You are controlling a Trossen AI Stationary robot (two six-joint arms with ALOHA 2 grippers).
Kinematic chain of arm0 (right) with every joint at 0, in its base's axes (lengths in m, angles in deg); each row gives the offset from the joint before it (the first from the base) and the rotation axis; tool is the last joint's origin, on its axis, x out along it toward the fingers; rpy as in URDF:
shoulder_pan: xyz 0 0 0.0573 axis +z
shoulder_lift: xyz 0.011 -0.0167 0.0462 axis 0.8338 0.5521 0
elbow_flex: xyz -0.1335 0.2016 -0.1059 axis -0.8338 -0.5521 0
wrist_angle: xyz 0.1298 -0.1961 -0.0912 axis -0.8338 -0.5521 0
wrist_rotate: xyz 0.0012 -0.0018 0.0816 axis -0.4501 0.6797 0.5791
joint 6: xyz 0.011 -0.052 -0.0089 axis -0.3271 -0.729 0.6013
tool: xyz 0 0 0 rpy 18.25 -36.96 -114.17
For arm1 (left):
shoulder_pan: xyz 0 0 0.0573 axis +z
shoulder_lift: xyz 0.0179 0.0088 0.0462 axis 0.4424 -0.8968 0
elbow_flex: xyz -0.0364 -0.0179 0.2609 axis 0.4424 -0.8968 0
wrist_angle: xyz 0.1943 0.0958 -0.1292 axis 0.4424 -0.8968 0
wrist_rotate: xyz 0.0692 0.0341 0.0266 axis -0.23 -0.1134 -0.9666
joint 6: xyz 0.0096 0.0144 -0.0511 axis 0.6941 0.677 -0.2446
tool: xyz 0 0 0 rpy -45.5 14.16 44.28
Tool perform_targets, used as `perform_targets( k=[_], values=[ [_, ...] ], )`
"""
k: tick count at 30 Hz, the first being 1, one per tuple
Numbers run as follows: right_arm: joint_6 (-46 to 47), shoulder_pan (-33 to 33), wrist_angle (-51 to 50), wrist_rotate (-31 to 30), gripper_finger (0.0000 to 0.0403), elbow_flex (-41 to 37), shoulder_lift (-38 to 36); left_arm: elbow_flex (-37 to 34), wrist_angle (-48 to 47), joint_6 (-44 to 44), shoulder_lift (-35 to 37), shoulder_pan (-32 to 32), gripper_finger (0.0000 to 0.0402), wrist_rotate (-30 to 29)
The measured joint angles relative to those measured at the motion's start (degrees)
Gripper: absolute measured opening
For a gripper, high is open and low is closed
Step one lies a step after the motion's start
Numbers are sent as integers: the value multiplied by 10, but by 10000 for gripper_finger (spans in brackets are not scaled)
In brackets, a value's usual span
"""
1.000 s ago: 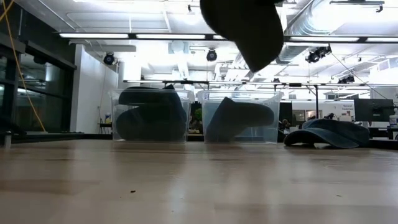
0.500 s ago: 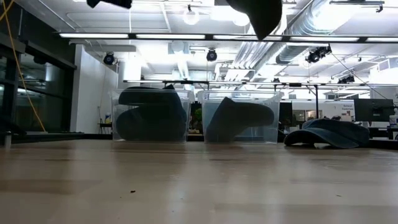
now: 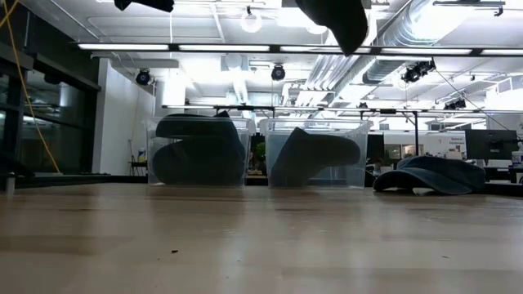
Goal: Pick and place caps into container
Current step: Put the gray cap into the right transparent container
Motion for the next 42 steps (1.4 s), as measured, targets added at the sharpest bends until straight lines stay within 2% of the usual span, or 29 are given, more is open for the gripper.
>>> perform_targets(
  k=[10,29,42],
  values=[
    [-1,-69,7,80,15,0,26,0,3,0,0,0,74,0],
    [-16,-152,32,170,15,-1,50,0,3,10,0,0,74,1],
    [-38,-193,73,179,15,-1,145,0,3,10,0,0,74,13]
  ],
)
